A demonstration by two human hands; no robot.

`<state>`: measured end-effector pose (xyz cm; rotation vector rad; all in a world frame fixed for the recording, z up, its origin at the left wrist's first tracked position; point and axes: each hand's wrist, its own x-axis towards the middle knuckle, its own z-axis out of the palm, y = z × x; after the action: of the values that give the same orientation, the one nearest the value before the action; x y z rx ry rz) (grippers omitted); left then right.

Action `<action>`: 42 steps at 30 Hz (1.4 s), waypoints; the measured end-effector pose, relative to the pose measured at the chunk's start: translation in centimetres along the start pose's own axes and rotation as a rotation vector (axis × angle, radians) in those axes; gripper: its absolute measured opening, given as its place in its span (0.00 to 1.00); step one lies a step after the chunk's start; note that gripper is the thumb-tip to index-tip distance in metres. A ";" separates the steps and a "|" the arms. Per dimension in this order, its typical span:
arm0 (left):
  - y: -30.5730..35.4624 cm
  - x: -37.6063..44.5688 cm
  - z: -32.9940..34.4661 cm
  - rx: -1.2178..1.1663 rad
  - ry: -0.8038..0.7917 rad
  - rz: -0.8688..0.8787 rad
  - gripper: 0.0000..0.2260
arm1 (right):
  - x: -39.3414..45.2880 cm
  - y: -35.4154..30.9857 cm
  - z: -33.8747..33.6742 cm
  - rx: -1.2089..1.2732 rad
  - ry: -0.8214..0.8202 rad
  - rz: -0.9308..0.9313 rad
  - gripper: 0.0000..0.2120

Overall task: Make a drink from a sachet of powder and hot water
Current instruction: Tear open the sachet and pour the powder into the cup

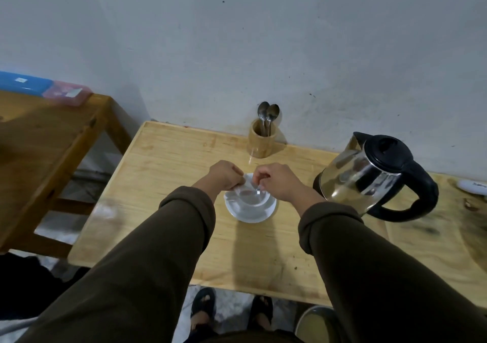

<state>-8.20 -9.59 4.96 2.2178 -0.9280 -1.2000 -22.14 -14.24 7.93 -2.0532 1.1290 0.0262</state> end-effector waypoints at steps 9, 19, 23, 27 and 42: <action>1.2 0.4 1.4 0.331 0.039 -0.046 0.08 | 0.2 1.1 0.6 -0.120 -0.091 -0.033 0.07; 2.2 0.6 1.7 0.222 0.031 -0.168 0.14 | 0.4 2.1 1.3 -0.119 0.028 -0.049 0.03; 2.3 0.8 1.5 0.033 0.004 -0.208 0.14 | 0.6 2.2 1.4 -0.123 0.104 -0.031 0.05; 2.3 0.6 0.9 0.033 -0.005 -0.200 0.22 | 0.6 2.3 1.4 -0.071 0.155 0.023 0.06; 0.9 -0.9 -0.1 0.200 0.025 0.046 0.10 | 0.4 2.3 1.9 0.072 0.240 0.145 0.07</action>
<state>-8.74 -9.56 6.10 2.3455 -1.1259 -1.0986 -22.94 -14.00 4.99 -1.9442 1.4038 -0.1912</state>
